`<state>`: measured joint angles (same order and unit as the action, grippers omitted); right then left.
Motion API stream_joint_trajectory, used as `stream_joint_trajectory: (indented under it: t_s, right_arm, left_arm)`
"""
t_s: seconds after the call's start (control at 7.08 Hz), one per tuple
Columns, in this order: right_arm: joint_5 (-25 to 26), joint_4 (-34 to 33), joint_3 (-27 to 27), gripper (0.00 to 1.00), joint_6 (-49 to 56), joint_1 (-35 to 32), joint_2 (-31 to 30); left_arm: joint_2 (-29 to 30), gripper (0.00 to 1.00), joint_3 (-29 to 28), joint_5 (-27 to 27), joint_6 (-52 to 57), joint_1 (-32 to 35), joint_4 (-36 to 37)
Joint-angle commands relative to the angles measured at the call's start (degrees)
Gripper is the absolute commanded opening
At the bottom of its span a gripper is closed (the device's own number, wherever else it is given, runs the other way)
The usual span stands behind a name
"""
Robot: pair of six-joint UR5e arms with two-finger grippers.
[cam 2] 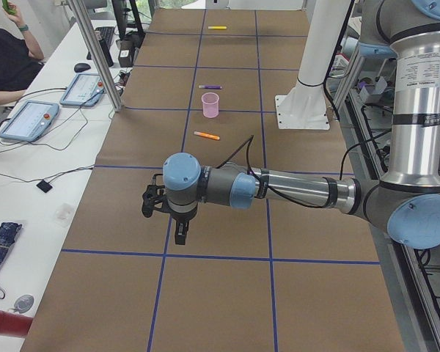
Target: Collect pens into pen holder
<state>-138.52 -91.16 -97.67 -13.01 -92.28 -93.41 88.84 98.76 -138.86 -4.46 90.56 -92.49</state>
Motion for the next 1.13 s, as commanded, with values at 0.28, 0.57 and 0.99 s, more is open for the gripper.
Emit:
stream_joint_trajectory:
  t_s: [0.28, 0.57, 0.99]
  right_arm:
    - [-0.26, -0.07, -0.33, 1.00, 0.00, -0.01, -0.37]
    - [-0.26, -0.07, -0.59, 1.00, 0.00, 0.17, -0.37]
    - [-0.26, -0.07, -0.68, 1.00, -0.09, 0.78, -0.02]
  left_arm:
    - [10.62, 1.00, 0.37, 0.53, -0.37, -15.99, 0.30]
    - [13.81, 1.00, 0.03, 0.26, -1.16, -20.76, -0.23]
    - [17.59, 0.99, -1.82, 2.63, -2.22, -25.94, -5.11]
